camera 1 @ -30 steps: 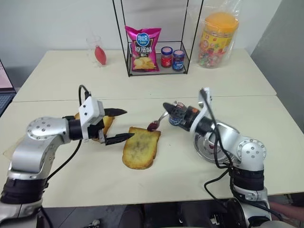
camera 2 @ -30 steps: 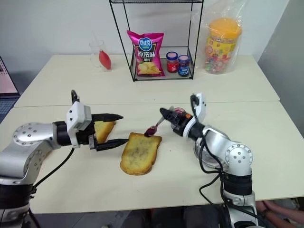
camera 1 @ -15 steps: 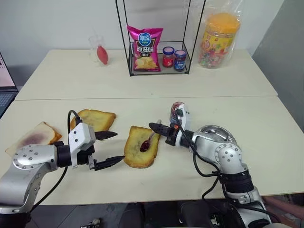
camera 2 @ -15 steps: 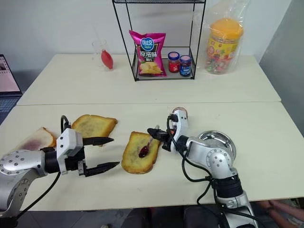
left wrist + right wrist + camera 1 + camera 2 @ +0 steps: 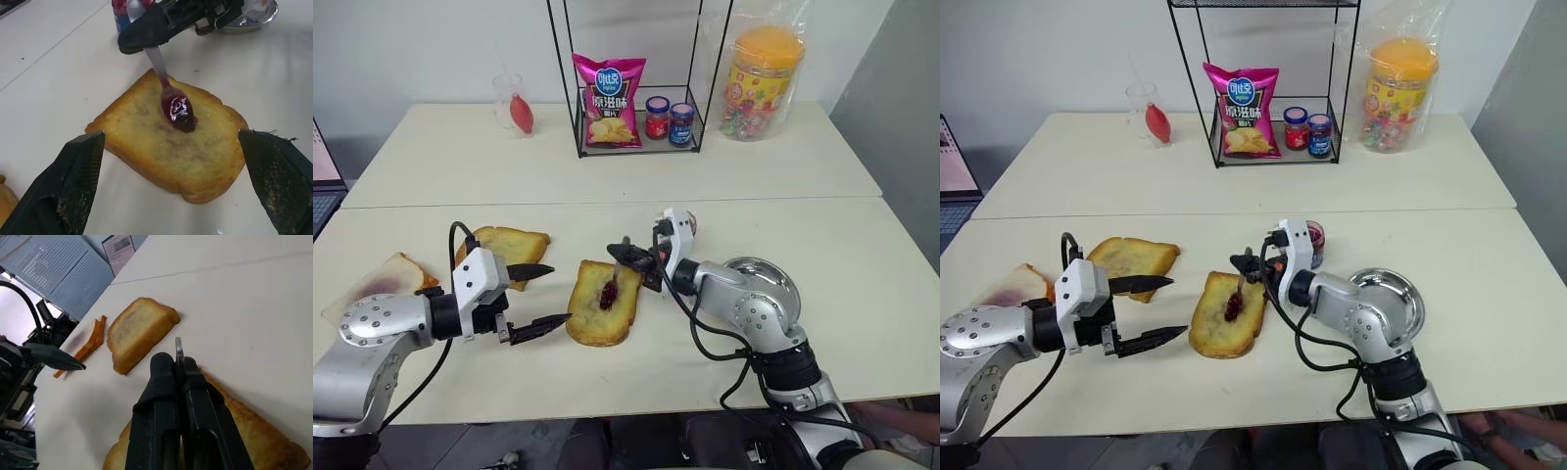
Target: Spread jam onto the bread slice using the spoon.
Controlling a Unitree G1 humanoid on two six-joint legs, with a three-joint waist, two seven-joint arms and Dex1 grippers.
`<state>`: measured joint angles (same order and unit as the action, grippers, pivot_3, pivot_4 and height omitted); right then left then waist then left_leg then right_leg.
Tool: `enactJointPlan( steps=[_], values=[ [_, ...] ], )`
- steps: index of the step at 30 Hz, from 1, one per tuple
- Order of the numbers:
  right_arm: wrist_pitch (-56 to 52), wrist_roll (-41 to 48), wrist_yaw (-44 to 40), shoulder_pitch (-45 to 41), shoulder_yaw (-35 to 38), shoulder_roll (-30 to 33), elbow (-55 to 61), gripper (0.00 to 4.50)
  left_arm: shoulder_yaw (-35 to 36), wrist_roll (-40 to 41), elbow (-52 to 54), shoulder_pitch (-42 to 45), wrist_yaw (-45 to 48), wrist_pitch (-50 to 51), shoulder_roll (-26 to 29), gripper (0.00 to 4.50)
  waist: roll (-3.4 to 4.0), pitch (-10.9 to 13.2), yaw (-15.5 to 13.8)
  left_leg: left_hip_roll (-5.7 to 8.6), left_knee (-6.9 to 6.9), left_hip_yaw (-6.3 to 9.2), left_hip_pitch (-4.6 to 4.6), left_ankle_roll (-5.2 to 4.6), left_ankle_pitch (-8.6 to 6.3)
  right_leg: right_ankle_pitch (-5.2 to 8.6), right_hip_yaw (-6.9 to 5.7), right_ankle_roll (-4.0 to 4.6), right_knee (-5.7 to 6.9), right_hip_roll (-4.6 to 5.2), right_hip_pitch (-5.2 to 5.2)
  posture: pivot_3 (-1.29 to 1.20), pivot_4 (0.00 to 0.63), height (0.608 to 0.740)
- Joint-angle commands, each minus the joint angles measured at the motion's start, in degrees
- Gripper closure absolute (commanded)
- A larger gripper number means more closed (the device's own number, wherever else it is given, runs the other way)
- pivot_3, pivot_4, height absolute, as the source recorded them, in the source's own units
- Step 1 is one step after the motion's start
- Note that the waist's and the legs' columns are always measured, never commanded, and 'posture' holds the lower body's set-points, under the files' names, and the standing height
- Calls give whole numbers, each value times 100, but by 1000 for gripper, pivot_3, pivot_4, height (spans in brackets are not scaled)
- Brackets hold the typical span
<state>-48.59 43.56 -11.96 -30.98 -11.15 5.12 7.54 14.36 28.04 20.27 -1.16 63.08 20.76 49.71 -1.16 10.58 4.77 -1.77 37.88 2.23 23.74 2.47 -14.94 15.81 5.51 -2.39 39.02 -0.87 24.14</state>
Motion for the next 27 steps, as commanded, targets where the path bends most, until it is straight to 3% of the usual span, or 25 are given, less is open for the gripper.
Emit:
enactJointPlan(
  steps=[1, 6, 15, 19, 27],
  values=[
    [177, -233, -246, -167, 30, -28, 171, 4436, -22, -6, -43, 98, 7, -164, -22, 0, 0, 0, 0, 0, 0, 0, 0, 0, 0, 0, 0, 0, 0, 0, 0, 0, 150, 740],
    [-29, -117, -276, -239, 252, -112, 250, 4436, -61, -25, -124, 133, 21, -249, -25, 0, 0, 0, -1, -1, -2, 1, 1, 0, 0, -1, -1, 1, 1, 1, 1, 0, 150, 740],
    [-1405, 1578, 648, -197, 1579, -914, -13, 4436, -87, -22, -137, 72, 24, -356, -19, 0, 0, 0, 0, -1, -2, 5, 1, 0, 0, -1, -3, 2, 5, 1, 1, 0, 150, 740],
    [-1741, 1526, 512, -113, 1419, -764, -96, 4436, -83, -27, -145, 53, 36, -379, 0, 0, 0, 0, 4, 1, -1, 2, 1, 0, 0, -1, -1, 2, 4, 2, 0, 0, 150, 740],
    [-1390, 1072, 508, -105, 1574, -841, -858, 4436, -81, -24, -103, 32, 8, -352, 11, 0, 0, 0, 8, 1, -1, 1, 1, 0, 0, -1, -1, 2, 5, 1, 0, 0, 150, 740]
  ],
)
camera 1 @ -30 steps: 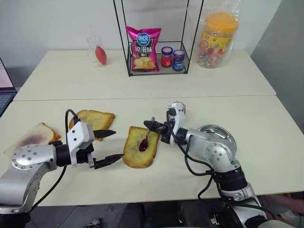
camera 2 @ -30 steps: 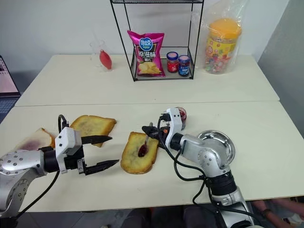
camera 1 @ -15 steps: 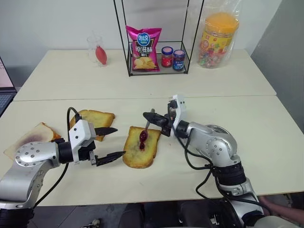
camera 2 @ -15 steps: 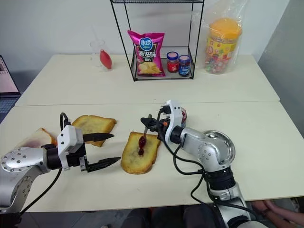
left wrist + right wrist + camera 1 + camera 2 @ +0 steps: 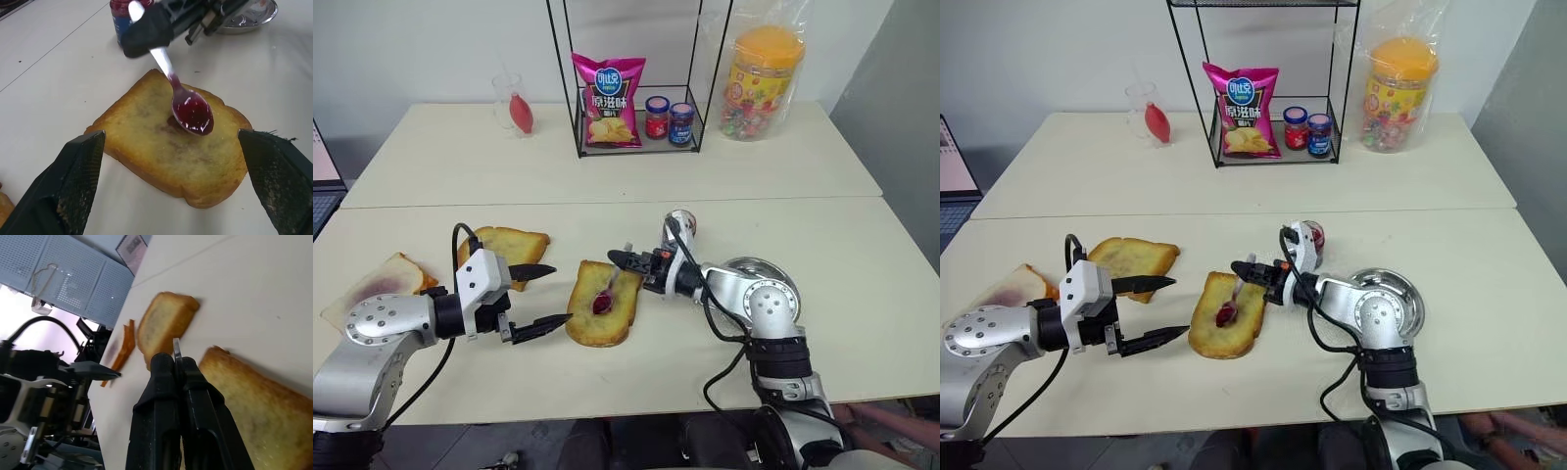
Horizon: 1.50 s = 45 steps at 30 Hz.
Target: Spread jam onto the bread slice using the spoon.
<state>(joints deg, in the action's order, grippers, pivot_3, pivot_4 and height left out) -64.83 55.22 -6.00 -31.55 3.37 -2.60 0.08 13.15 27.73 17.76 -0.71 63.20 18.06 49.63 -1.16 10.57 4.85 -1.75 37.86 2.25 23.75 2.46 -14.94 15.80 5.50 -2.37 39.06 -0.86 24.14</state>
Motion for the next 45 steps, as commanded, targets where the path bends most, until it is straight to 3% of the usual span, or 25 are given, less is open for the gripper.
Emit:
enactJointPlan(
  steps=[1, 13, 24, 32, 37, 45],
  values=[
    [294, -171, -99, -49, 111, -70, -173, 4436, 40, 9, 146, -6, -8, -79, 18, 0, 0, 0, 0, 0, 0, -1, 0, 0, 0, 0, 0, 0, 0, 0, 0, 0, 150, 740],
    [858, -900, -357, -41, -103, -68, -454, 4436, 12, 22, 161, 44, -22, -53, 17, 0, 0, 0, 4, 1, 1, -1, -2, 0, 0, 0, 0, 0, 1, 0, -1, 0, 150, 740],
    [597, -437, -40, -558, 440, -551, -511, 4436, -22, 9, 137, 104, -47, -52, 4, 0, 0, 0, 3, 0, 2, 1, -3, 0, 0, -1, -1, 0, 4, 0, -1, 0, 150, 740],
    [-224, 203, 23, -324, 750, -434, -69, 4436, -1, 10, 145, 68, -48, -63, 10, 0, 0, 0, 1, 0, -1, 4, -1, 0, 0, -1, -4, 1, 3, 2, -1, 0, 150, 740],
    [-331, 12, -78, -17, 590, -186, 46, 4436, -1, 10, 123, 86, -32, -61, 23, 0, 0, 0, 4, 1, 0, 3, -1, 0, 0, -1, -4, 1, 3, 2, -3, 0, 150, 740],
    [321, -455, 36, -133, 643, -330, -363, 4436, -20, 17, 98, 190, -11, -12, 61, 0, 0, 0, 15, 0, 0, 2, -4, 0, 0, -1, -2, 0, 5, -3, -2, 0, 150, 740]
  ],
)
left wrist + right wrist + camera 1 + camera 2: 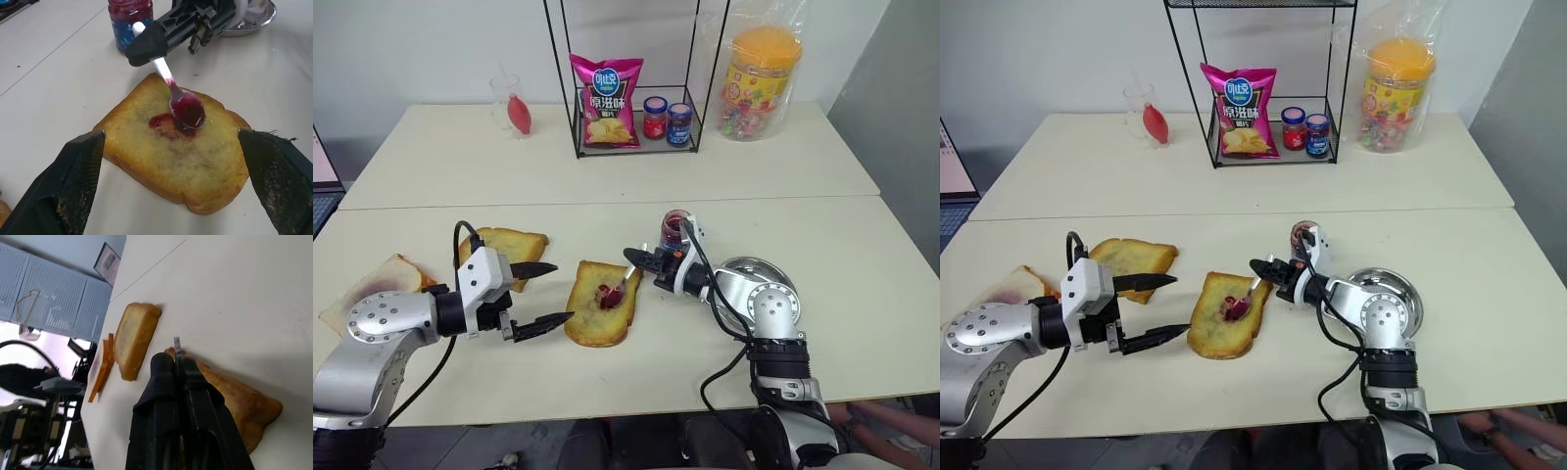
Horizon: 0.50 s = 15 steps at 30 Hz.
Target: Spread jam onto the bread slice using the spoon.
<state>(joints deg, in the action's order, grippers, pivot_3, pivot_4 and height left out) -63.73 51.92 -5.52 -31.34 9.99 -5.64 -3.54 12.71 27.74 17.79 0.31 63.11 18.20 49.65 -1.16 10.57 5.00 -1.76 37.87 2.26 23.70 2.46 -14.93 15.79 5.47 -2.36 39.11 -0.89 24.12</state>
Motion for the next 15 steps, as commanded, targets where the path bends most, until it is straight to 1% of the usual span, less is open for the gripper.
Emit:
enactJointPlan(
  steps=[1, 7, 11, 13, 15],
  values=[
    [251, -179, -33, -165, -52, -18, -8, 4436, 23, 14, 78, 108, 6, -26, 63, 0, 0, 0, -2, 0, 0, 0, 0, 0, 0, 0, 0, 0, 0, 0, 0, 0, 150, 740],
    [353, -392, -185, -160, -290, -15, 57, 4436, 15, -10, 35, 147, 13, -44, 58, 0, 0, 0, -3, 1, -1, -1, 1, 0, 0, 0, 1, 0, -1, 2, 0, 0, 150, 740],
    [395, -554, -361, -65, -576, 36, 217, 4436, 9, -16, 16, 178, 4, -39, 52, 0, 0, 0, -3, 0, 0, 0, 0, 0, 0, 0, 0, 0, 0, 2, 0, 0, 150, 740],
    [425, -574, -365, -66, -582, 3, 237, 4436, 13, -20, 16, 171, 8, -46, 49, 0, 0, 0, 0, 0, 0, 0, 0, 0, 0, 0, 1, 0, 0, 2, 0, 0, 150, 740],
    [447, -448, -297, -165, -410, -135, 233, 4436, 8, -27, 7, 186, -1, -45, 42, 0, 0, 0, -1, 0, 0, 0, 0, 0, 0, 0, 0, 0, 0, 2, 0, 0, 150, 740]
  ],
)
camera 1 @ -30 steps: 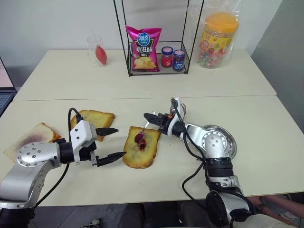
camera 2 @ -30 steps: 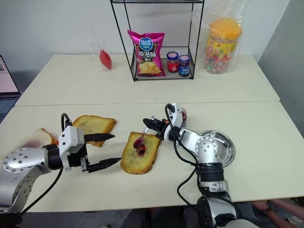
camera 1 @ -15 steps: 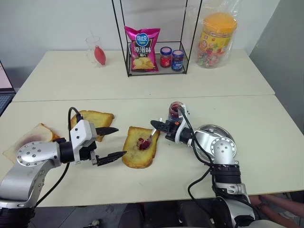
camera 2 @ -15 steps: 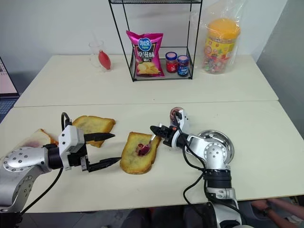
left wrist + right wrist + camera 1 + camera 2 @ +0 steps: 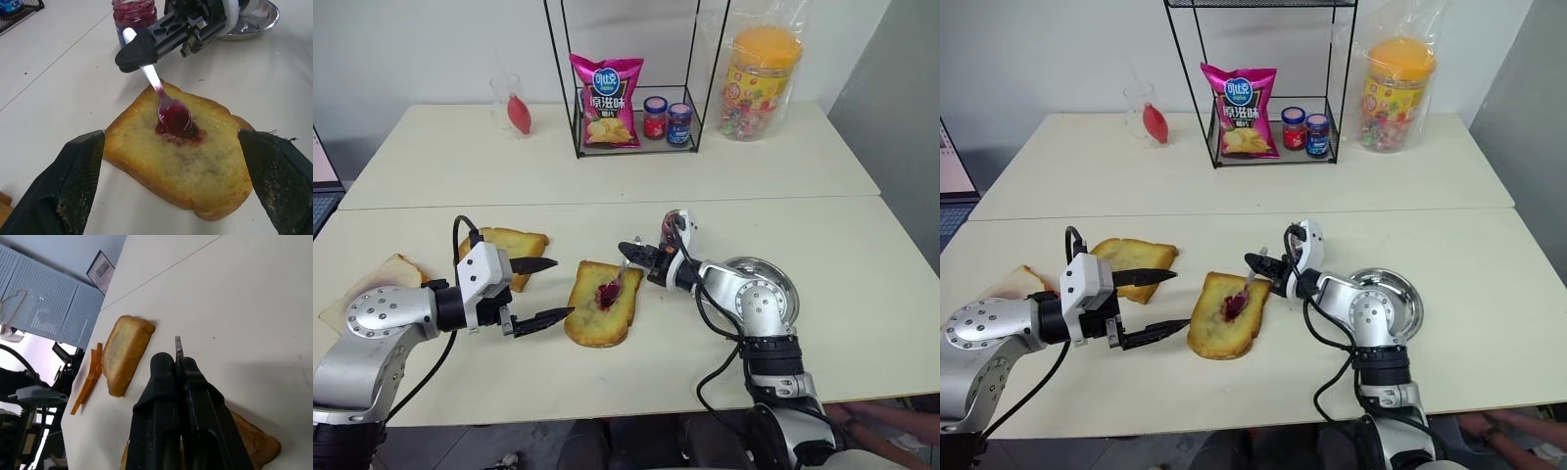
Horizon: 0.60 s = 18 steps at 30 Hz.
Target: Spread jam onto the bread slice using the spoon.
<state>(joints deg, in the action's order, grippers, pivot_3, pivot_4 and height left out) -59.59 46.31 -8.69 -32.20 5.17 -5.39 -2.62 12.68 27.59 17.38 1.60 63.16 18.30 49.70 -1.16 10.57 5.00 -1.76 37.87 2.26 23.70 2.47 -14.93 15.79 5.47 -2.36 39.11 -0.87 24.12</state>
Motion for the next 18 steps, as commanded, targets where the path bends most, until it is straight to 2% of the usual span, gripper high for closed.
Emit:
enactJointPlan(
  steps=[1, 7, 18],
  values=[
    [13, 264, 105, -173, 226, -269, 129, 4436, 13, -13, 42, 64, -9, -56, 35, 0, 0, 0, 0, 0, 0, 0, 0, 0, 0, 0, 0, 0, 0, 0, 0, 0, 150, 740],
    [-244, 687, 306, -469, 515, -491, 85, 4436, 16, -19, 23, 54, 7, -76, 35, 0, 0, 0, -3, 1, 1, 1, 1, 0, 0, 0, 0, 0, 1, 1, 0, 0, 150, 740],
    [-376, 358, 170, -117, -142, -453, -75, 4436, 18, -20, 33, 3, 51, -66, 54, 0, 0, 0, -1, 1, 0, 1, 1, 0, 0, 0, -1, 0, 0, 1, 1, 0, 150, 740]
  ],
)
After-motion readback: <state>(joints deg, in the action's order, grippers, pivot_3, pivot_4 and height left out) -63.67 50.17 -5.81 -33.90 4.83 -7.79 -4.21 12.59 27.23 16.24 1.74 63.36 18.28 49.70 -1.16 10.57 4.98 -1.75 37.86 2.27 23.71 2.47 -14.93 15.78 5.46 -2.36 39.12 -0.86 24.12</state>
